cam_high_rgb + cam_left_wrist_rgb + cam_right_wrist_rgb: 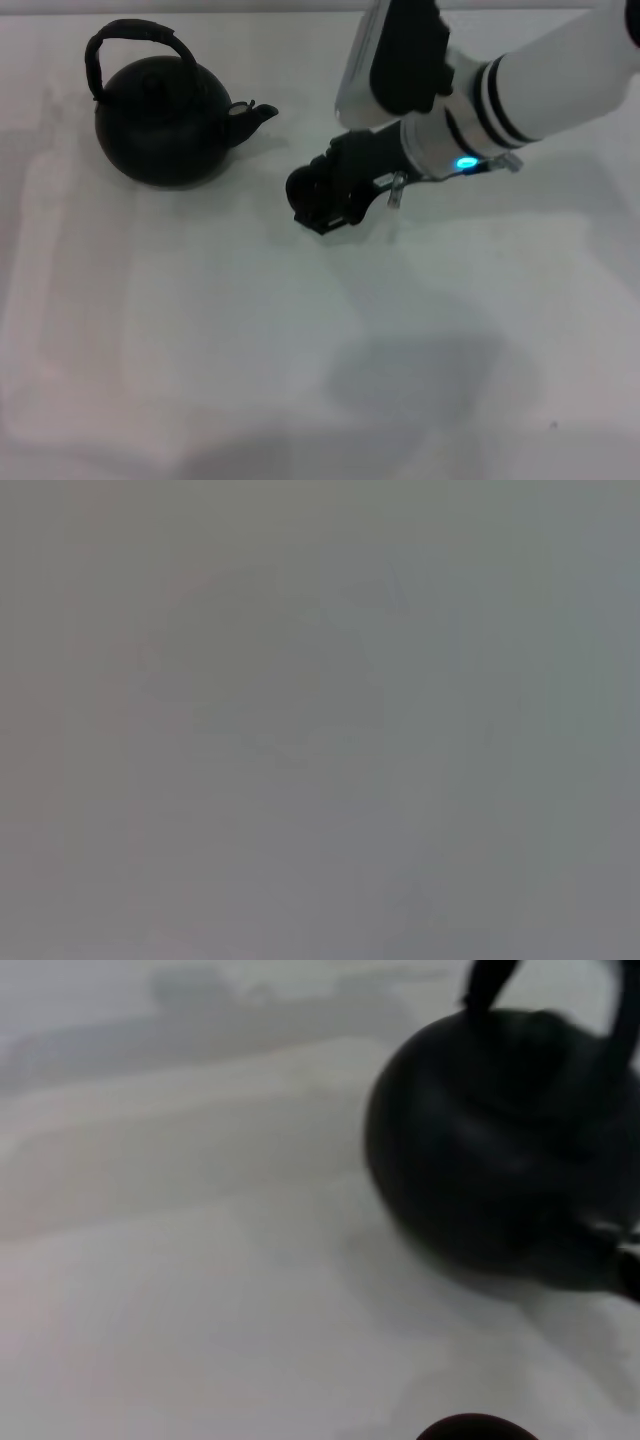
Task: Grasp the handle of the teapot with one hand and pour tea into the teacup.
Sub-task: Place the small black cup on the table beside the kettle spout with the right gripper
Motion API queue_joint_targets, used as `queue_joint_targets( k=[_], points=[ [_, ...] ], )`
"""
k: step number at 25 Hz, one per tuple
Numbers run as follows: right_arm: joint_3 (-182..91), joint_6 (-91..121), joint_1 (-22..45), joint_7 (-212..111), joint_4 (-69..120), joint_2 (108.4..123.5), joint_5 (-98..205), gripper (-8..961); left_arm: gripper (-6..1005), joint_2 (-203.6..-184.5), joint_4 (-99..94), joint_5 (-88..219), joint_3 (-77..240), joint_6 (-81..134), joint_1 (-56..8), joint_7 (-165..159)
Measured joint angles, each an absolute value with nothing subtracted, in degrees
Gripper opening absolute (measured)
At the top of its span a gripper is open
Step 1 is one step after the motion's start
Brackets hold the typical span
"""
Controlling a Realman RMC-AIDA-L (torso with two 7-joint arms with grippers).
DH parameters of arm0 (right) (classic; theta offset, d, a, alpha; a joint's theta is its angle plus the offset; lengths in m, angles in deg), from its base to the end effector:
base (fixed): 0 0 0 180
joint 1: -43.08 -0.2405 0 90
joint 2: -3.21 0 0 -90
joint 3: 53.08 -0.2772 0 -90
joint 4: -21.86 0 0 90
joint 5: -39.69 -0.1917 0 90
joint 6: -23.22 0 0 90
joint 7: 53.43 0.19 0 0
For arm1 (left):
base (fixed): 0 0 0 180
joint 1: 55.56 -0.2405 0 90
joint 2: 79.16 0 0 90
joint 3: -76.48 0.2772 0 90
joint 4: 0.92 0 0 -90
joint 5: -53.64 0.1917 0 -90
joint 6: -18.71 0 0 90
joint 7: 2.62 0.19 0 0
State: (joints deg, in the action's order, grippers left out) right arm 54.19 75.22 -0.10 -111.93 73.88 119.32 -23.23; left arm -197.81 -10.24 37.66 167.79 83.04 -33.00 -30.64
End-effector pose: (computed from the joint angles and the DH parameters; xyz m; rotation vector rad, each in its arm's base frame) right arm 0.1765 0.3751 -0.1567 -2.8906 0.2742 -0.2097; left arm -0.3612 0.3751 0.0279 -1.3597 -0.7953 -0.8801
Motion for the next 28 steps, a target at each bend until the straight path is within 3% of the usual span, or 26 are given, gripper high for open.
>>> queue_joint_targets(
  k=[28],
  points=[
    [56.8,70.7,2.3,-111.8,70.3,119.38,-23.4,771,781,-197.81,-10.2,36.1,167.8,81.4,-32.4,-30.7]
  ],
)
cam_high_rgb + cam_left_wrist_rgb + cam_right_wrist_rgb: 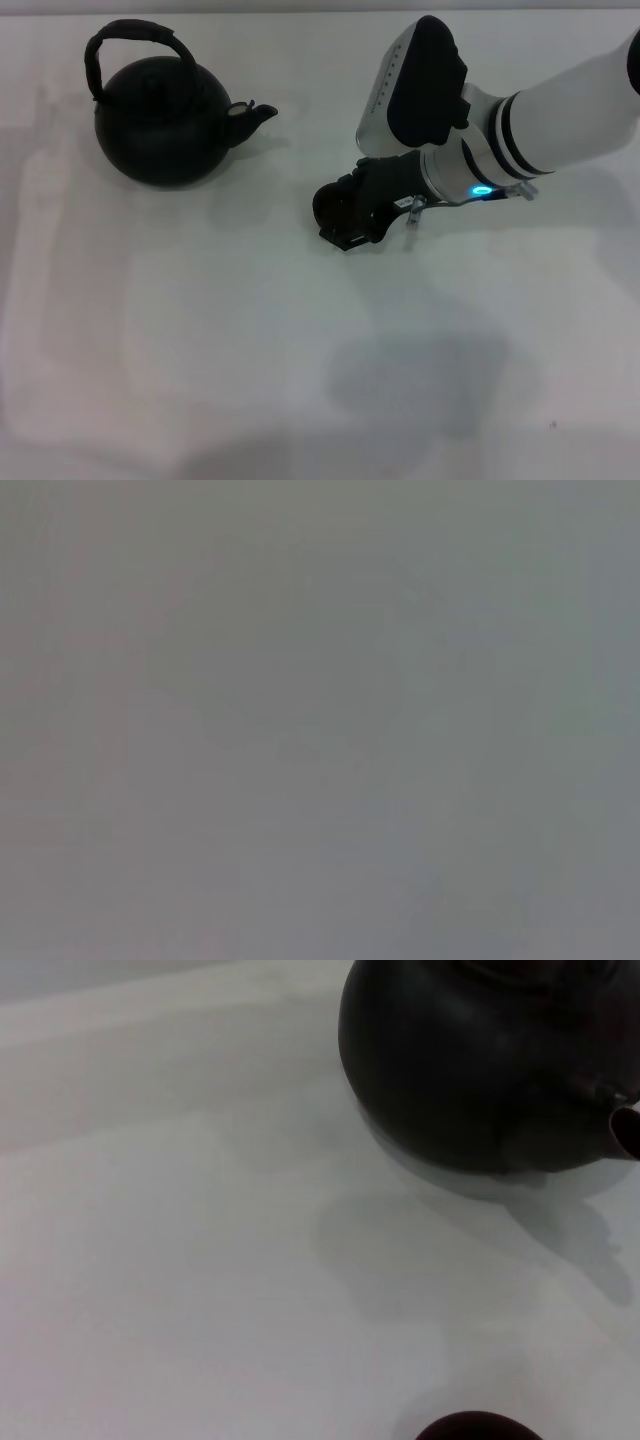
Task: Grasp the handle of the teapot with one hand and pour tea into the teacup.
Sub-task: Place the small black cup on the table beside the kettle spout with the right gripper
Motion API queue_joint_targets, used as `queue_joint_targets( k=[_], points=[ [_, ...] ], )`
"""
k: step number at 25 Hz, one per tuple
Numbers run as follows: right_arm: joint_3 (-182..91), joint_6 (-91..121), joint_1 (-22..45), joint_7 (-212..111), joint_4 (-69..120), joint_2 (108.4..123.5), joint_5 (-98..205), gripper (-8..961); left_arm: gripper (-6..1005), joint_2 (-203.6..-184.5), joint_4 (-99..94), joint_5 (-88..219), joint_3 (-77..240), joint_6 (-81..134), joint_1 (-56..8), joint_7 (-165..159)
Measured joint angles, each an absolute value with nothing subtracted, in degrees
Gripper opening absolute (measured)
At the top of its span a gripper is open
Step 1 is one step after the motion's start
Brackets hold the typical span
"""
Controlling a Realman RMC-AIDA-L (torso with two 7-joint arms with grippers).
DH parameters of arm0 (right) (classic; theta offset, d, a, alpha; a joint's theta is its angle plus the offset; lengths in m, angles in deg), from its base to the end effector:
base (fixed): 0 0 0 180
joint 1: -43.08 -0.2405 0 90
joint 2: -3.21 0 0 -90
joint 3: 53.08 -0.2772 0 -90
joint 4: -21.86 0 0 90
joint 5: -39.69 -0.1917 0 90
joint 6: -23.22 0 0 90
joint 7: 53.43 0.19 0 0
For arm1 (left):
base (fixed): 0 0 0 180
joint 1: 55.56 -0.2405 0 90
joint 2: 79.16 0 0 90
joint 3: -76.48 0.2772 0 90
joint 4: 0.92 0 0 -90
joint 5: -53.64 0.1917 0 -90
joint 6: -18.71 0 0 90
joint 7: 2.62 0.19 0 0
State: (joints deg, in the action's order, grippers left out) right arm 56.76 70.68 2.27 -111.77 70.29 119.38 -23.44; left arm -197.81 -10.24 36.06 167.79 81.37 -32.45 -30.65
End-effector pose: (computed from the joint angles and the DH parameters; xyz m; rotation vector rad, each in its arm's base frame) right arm 0.2094 0.3703 -0.1619 -2.8429 0.3555 -0.2572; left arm -0.3648 0.3786 0.0287 -1.3370 -0.8218 -0.8708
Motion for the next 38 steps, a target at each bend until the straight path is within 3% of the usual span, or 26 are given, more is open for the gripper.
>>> queue_joint_targets(
  k=[30,38],
  points=[
    [55.2,65.2,3.4,-114.4,72.0,119.07,-31.0,823,780,-197.51,-10.2,34.5,166.3,81.4,-32.7,-30.9],
    [47.5,66.2,7.3,-123.3,70.6,118.92,-41.5,824,782,-197.90,-10.3,32.2,165.0,82.0,-33.2,-31.0]
  ],
)
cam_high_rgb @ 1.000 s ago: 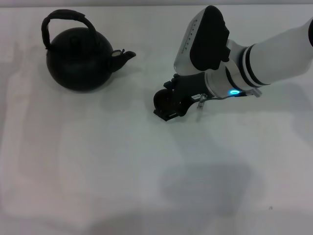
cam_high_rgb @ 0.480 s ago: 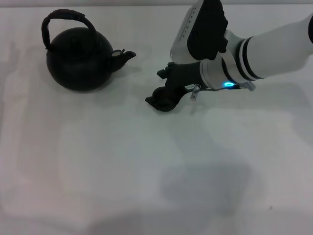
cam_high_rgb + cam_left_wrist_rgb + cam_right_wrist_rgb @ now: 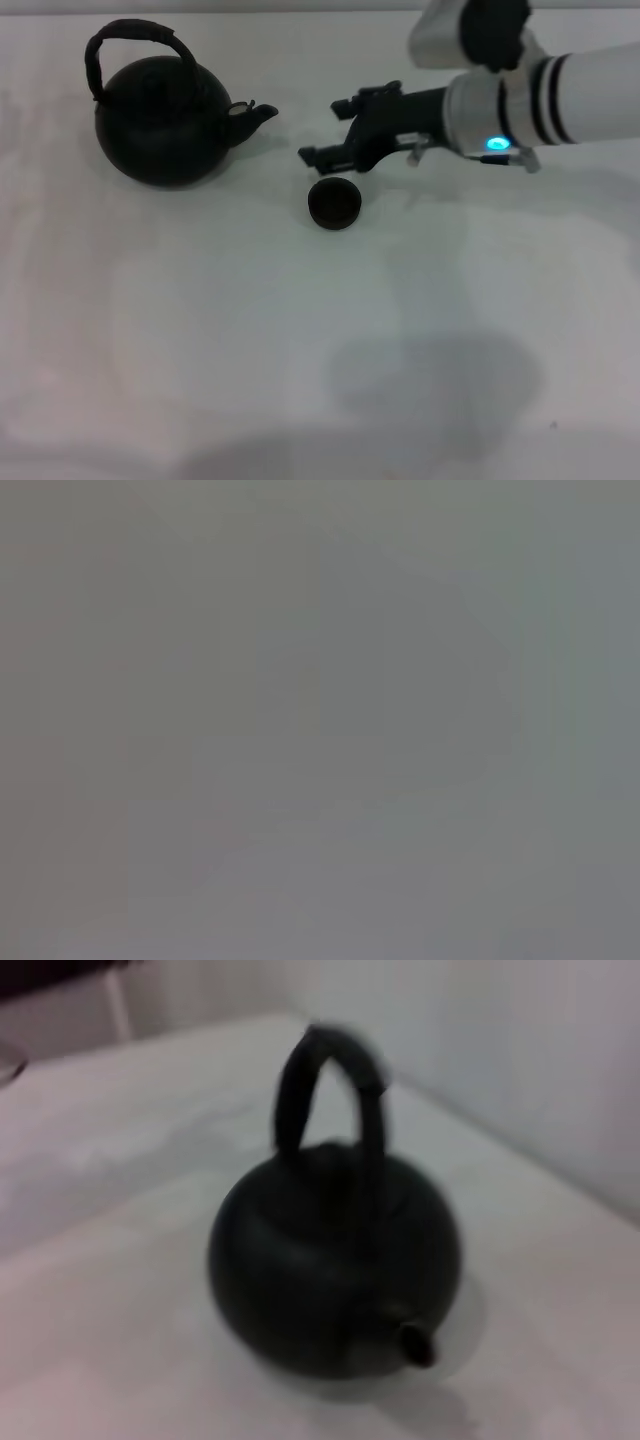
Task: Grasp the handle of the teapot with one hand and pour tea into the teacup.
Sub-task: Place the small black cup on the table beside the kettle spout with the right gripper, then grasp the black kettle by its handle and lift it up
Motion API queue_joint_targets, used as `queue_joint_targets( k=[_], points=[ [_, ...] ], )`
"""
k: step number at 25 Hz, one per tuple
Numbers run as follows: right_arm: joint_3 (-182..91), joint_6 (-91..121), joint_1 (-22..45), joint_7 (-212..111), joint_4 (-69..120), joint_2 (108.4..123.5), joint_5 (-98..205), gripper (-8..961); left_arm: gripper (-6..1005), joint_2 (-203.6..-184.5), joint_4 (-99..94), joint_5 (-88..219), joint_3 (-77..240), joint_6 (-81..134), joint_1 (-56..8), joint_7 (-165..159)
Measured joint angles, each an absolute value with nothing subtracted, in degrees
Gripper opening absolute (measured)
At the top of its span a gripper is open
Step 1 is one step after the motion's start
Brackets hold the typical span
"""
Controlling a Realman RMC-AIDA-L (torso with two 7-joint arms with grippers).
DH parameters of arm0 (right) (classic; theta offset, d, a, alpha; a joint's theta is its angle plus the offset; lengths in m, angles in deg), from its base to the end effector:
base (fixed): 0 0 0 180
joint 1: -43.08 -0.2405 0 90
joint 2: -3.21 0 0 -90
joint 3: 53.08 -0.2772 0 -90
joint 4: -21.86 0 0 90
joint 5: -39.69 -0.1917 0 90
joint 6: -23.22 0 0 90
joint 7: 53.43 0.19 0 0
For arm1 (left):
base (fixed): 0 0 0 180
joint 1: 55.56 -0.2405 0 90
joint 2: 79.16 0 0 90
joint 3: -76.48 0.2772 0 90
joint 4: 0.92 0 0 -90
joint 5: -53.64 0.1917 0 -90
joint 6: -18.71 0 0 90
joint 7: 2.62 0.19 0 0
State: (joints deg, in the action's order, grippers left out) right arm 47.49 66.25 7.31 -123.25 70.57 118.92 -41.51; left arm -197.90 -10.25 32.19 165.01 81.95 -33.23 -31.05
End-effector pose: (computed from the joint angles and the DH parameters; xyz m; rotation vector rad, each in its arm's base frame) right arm 0.1920 0.3945 -0.1332 -2.7003 0.5558 0.1939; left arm -0.3802 0.3714 0.0469 -1.2041 -0.8498 -0.8928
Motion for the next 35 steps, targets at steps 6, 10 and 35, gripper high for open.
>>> queue_joint_targets(
  k=[6,10,35],
  points=[
    [39.5,68.4,9.8,-129.4,66.8,118.98,-49.9,823,781,-198.08,-10.2,28.7,164.8,82.1,-33.9,-34.5],
    [32.5,68.2,10.1,-133.6,59.8,119.07,-61.5,820,782,-198.32,-10.2,25.3,164.9,82.2,-34.5,-35.3],
    [11.7,53.9,7.7,-208.7,36.4,119.39,-113.8,811,775,-196.94,-9.6,43.1,165.4,81.8,-36.7,-34.6]
  ],
)
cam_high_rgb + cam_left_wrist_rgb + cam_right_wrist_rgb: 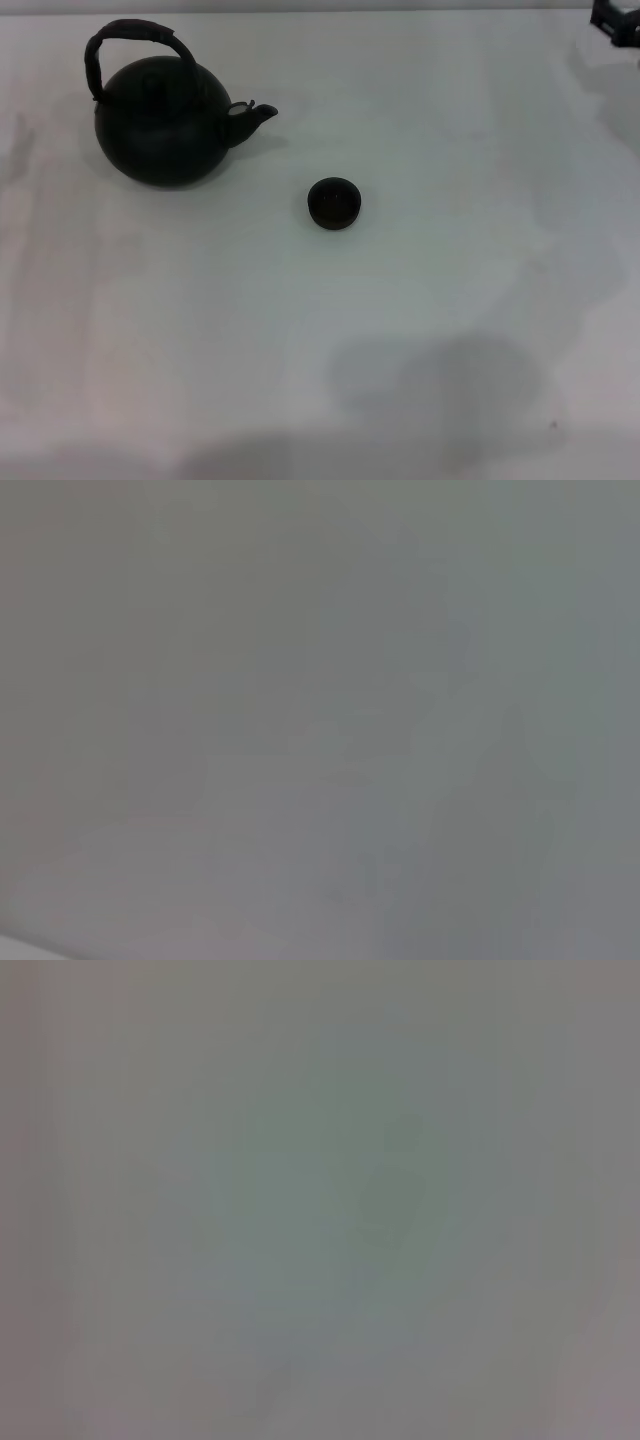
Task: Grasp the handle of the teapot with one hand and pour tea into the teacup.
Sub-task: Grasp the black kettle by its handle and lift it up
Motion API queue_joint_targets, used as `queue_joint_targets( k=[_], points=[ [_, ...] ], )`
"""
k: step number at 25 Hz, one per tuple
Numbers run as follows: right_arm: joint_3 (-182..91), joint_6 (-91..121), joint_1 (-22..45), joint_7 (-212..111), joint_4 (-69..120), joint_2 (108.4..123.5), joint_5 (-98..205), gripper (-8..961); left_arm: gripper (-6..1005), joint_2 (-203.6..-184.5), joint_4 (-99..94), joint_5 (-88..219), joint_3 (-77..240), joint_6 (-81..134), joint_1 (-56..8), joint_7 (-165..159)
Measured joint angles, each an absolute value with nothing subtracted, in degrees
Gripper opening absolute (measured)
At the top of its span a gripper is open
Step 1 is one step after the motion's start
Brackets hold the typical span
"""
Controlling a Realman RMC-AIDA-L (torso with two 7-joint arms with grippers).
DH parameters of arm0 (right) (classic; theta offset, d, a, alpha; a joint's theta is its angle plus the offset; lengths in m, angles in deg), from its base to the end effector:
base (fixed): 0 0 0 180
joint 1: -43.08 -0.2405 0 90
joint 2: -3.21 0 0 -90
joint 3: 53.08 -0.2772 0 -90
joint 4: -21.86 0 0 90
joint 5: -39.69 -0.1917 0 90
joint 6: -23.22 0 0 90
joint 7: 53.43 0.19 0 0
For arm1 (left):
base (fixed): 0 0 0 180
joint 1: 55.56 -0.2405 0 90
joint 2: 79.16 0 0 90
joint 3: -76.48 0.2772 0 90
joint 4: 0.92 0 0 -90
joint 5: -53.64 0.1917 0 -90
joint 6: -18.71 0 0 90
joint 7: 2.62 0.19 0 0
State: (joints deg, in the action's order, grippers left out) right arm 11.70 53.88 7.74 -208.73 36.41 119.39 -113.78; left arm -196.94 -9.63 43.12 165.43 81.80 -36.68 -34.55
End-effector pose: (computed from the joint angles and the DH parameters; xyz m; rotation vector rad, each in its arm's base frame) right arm 0.3498 0.4627 0.0072 -1.6842 0.7374 0.3592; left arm -0.3893 0.3510 0.0258 -1.3615 -0.8781 -0.8317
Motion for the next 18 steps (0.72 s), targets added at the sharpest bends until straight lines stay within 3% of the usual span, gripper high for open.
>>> queue_joint_targets(
  k=[8,18],
  points=[
    [0.8,64.5,4.6,-210.5,29.4,119.40,-114.0,812,775,-197.83,-9.6,46.0,165.4,86.9,-41.0,-34.5],
    [-2.6,64.1,4.8,-210.5,26.4,119.40,-114.2,812,774,-198.06,-9.7,52.4,165.4,88.1,-40.7,-29.8]
  ],
)
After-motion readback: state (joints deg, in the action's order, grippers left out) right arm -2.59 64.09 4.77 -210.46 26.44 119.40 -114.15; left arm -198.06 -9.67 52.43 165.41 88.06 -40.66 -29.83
